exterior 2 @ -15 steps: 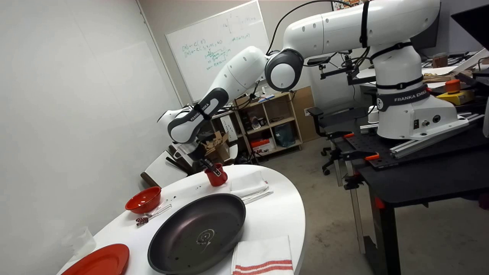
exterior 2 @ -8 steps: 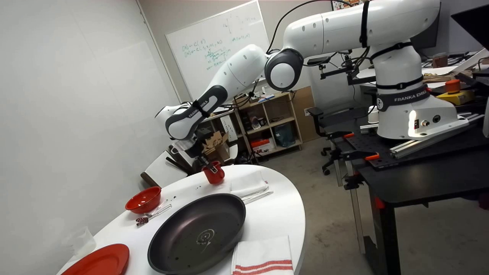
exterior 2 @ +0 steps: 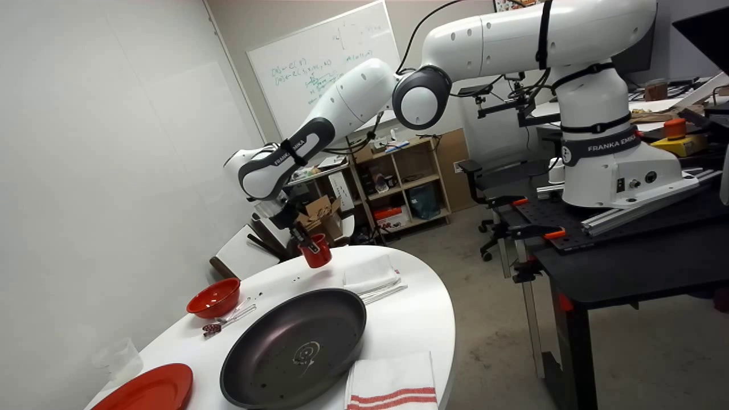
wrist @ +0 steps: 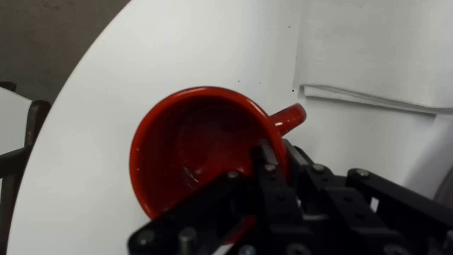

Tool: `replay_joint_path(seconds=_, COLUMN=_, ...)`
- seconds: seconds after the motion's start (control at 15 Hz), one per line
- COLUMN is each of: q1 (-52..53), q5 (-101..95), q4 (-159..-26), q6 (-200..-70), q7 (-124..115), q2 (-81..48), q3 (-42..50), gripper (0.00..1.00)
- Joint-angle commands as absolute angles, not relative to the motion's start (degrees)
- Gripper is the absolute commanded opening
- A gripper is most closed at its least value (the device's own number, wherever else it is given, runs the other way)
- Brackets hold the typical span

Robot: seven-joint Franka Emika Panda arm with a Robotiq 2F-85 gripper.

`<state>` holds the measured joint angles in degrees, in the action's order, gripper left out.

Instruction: Move the cup to the left

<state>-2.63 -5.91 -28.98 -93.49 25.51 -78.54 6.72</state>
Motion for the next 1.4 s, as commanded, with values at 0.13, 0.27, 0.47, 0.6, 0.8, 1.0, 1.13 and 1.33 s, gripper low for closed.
replay_joint_path(seconds=0.13, q1=-2.5, q5=-4.7, q4=-30.5, q6=-87.3, q7=22.7, q2=-75.3, q3=5.4, gripper=0.04)
replay_joint_path(seconds=0.27, q1=-2.7, q5=-4.7, q4=-30.9, q6=-85.5, q7=22.8, q2=-74.6, q3=5.0, gripper=0.04)
replay_joint_path(seconds=0.47, q1=-2.6, q5=-5.2, q4=-31.3, q6=-83.8, q7=22.4, q2=-74.1, q3=5.0, gripper=0.04)
replay_joint_path(seconds=0.6, q1=-2.8, q5=-4.7, q4=-31.3, q6=-84.4, q7=22.2, q2=-74.1, q3=4.5, gripper=0.04)
replay_joint_path(seconds=0.8, q1=-3.1, q5=-3.8, q4=-31.1, q6=-87.6, q7=21.0, q2=-75.1, q3=3.5, gripper=0.04)
replay_joint_path(seconds=1.0, q1=-2.8, q5=-4.1, q4=-32.4, q6=-92.2, q7=19.2, q2=-76.1, q3=3.3, gripper=0.04)
replay_joint_path(seconds=1.13, q1=-2.4, q5=-4.4, q4=-34.9, q6=-96.5, q7=17.9, q2=-76.1, q3=3.2, gripper=0.04)
replay_joint_path(seconds=1.33, q1=-1.9, q5=-4.5, q4=-41.2, q6=-103.5, q7=16.2, q2=-74.7, q3=2.7, gripper=0.04)
